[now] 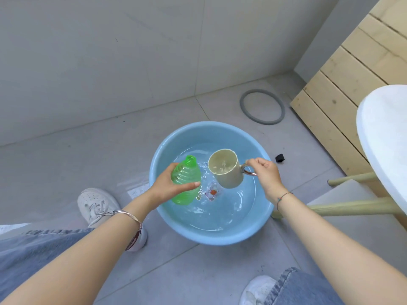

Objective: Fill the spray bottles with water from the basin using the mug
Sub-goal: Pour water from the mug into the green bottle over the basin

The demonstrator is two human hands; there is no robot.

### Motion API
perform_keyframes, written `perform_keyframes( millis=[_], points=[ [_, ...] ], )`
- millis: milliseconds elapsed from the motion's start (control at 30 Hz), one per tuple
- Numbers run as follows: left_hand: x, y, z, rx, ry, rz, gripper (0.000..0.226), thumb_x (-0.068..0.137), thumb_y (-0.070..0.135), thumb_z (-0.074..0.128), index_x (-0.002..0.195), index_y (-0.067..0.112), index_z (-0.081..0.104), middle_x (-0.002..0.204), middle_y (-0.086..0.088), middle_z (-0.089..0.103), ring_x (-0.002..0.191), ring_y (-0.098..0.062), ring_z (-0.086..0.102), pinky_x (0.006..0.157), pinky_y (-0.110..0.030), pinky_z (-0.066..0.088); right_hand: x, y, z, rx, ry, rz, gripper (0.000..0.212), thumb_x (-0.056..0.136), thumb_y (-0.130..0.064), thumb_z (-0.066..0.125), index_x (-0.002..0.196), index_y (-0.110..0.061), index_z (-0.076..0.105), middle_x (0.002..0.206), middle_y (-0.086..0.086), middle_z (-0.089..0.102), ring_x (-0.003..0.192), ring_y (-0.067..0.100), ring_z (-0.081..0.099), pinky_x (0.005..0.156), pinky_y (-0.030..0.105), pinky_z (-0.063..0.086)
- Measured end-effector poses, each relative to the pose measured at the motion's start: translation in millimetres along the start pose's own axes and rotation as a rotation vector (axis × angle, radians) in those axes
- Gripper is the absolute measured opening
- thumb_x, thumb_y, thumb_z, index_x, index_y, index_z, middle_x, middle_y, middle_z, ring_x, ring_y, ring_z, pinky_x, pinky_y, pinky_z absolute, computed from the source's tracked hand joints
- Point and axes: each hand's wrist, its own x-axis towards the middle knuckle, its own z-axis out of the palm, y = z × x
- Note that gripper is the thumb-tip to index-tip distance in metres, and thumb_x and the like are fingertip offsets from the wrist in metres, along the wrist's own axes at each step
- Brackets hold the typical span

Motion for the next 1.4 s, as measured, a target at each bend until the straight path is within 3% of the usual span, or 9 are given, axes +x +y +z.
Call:
perform_keyframes(
  millis=[100,233,367,500,567,667,800,1000,1400],
  points=[
    [-3,8,5,0.098,0.006,0.045,0.072,0.068,0.039,0.087,0.127,0.030,0.046,0.116,0.013,0.059,0.106,-0.007,0.058,0.079,-0.014,0.044,-8,-25,-15,0.071,0.003,-0.056,0.019,0.076,-0.025,0.066,0.075,-0.008,0.058,0.074,0.009,0.030,0.066,0.013,0.029,0.062,0.026,0.026],
    [-5,17,12,0.178,0.006,0.101,0.080,0.066,0.043,0.088,0.132,0.034,0.044,0.130,0.014,0.052,0.121,-0.008,0.050,0.094,-0.022,0.040,-18,-51,-35,0.083,-0.050,-0.153,0.042,0.079,-0.024,0.073,0.058,-0.016,0.037,0.064,0.008,0.030,0.063,0.017,0.036,0.060,0.020,0.029],
    [-10,30,21,0.204,0.043,0.142,0.079,0.066,0.042,0.088,0.132,0.035,0.046,0.123,0.017,0.052,0.115,-0.006,0.049,0.091,-0.019,0.036,-26,-70,-49,0.054,-0.009,-0.255,0.046,0.083,-0.006,0.068,0.055,-0.015,0.033,0.052,-0.003,0.040,0.044,-0.004,0.050,0.046,0.007,0.034],
    [-14,38,28,0.208,0.059,0.178,0.080,0.065,0.041,0.089,0.133,0.032,0.047,0.122,0.017,0.052,0.114,-0.005,0.049,0.092,-0.019,0.035,-34,-77,-59,-0.008,0.021,-0.332,0.045,0.070,-0.020,0.074,0.051,-0.021,0.034,0.047,-0.009,0.037,0.063,0.013,0.049,0.061,0.025,0.035],
    [-16,40,31,0.217,0.066,0.191,0.080,0.064,0.043,0.089,0.132,0.032,0.048,0.122,0.017,0.054,0.114,-0.006,0.050,0.091,-0.020,0.036,-40,-79,-63,-0.050,0.028,-0.366,0.042,0.066,-0.027,0.071,0.051,-0.021,0.033,0.053,-0.001,0.035,0.066,0.015,0.045,0.063,0.029,0.032],
    [-17,42,35,0.258,0.076,0.191,0.081,0.061,0.050,0.088,0.131,0.034,0.049,0.124,0.016,0.057,0.117,-0.009,0.053,0.093,-0.026,0.043,-49,-82,-66,-0.127,0.047,-0.416,0.044,0.071,-0.023,0.072,0.054,-0.016,0.032,0.058,0.007,0.036,0.060,0.014,0.037,0.057,0.028,0.027],
    [-19,45,40,0.303,0.084,0.195,0.088,0.061,0.049,0.089,0.137,0.033,0.046,0.137,0.013,0.052,0.130,-0.011,0.045,0.103,-0.027,0.038,-56,-85,-68,-0.217,0.093,-0.470,0.046,0.076,-0.012,0.072,0.055,-0.016,0.031,0.052,-0.002,0.028,0.051,0.010,0.024,0.051,0.027,0.023],
    [-22,49,47,0.333,0.082,0.196,0.086,0.064,0.046,0.088,0.137,0.030,0.046,0.138,0.010,0.051,0.131,-0.013,0.045,0.097,-0.022,0.035,-60,-90,-72,-0.343,0.132,-0.560,0.047,0.074,-0.013,0.071,0.053,-0.019,0.030,0.049,-0.006,0.030,0.051,0.012,0.027,0.052,0.027,0.029],
    [-22,45,52,0.350,0.086,0.141,0.092,0.061,0.051,0.088,0.139,0.032,0.044,0.139,0.010,0.051,0.131,-0.015,0.046,0.105,-0.034,0.040,-64,-100,-73,-0.476,0.211,-0.703,0.043,0.073,-0.011,0.070,0.055,-0.016,0.031,0.054,-0.004,0.033,0.057,0.010,0.034,0.051,0.018,0.025]
  ],
)
